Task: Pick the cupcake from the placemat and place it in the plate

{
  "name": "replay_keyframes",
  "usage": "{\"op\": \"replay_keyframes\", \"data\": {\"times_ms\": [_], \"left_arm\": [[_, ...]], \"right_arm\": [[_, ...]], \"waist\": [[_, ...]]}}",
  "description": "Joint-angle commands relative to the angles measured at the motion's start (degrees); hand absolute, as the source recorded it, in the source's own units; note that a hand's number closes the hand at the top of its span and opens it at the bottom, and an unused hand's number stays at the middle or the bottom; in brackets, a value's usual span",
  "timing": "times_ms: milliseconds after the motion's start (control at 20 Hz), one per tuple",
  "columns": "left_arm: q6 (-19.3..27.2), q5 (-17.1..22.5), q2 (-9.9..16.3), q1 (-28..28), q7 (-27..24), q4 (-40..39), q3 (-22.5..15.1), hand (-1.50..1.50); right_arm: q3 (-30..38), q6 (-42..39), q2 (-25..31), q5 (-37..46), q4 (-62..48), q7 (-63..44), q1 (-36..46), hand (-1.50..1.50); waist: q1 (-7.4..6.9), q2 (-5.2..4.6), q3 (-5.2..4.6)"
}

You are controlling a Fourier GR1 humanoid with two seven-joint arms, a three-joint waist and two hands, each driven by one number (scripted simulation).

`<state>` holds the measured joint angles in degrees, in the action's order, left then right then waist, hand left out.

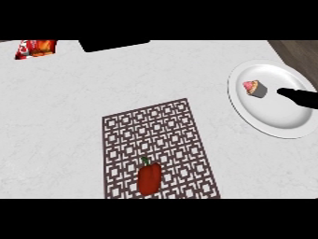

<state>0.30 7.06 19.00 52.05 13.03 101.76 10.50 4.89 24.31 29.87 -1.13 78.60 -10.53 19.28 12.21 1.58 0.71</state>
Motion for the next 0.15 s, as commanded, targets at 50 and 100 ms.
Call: {"op": "replay_keyframes", "data": {"times_ms": [50,100], "left_arm": [[1.0,3.5,-3.0,-16.6,-5.8,8.1,-1.9,0.00],[0.2,3.7,-2.8,-16.4,-6.0,7.9,-1.6,0.00]], "right_arm": [[1.8,-2.6,1.5,-1.7,-0.6,2.3,-4.2,-1.50],[2.4,-3.2,1.8,-2.5,-0.2,2.9,-5.2,-1.50]], "waist": [[1.21,-0.38,-0.70],[1.95,-0.06,-0.72]]}}
